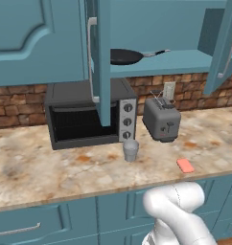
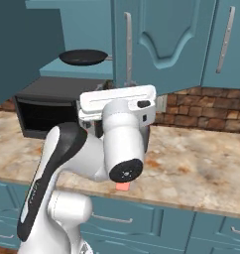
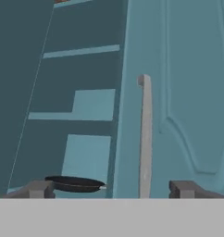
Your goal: Pick the pan from the cabinet and place it on the stove. Then turn on the stove burner for the pan.
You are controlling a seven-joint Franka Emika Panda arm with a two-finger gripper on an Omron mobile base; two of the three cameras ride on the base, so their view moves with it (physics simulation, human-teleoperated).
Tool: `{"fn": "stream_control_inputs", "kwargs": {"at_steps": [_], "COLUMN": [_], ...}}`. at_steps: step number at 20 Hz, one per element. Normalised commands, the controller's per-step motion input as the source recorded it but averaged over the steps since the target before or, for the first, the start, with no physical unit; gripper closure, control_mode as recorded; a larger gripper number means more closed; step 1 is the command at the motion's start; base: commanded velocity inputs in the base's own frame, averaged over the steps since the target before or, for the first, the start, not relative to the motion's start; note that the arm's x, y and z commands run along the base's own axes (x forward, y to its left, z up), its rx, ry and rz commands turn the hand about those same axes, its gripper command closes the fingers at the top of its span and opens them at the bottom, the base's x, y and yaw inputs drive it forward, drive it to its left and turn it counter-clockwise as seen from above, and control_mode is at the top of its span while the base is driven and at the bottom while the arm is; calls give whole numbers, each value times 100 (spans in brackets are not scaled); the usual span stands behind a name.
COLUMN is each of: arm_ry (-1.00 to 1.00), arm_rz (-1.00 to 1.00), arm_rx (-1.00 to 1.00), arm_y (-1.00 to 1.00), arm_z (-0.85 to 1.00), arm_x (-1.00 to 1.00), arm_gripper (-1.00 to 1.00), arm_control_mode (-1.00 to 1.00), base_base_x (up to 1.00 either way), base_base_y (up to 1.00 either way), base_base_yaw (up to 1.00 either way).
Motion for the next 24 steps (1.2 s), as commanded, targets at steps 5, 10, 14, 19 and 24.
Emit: {"fn": "stream_control_inputs", "kwargs": {"at_steps": [5,10,14,19,24], "arm_ry": [0,4,14,24,33], "arm_rz": [-10,-12,-20,-19,-14], "arm_rx": [-6,-10,-20,-26,-23], "arm_y": [82,95,58,31,1], "arm_z": [7,-2,-4,3,0], "arm_x": [-28,0,20,46,62], "arm_gripper": [-100,-100,-100,-100,-100], "arm_control_mode": [-100,-100,-100,-100,-100], "base_base_x": [0,0,0,0,0], "base_base_y": [0,0,0,0,0], "base_base_yaw": [0,0,0,0,0]}}
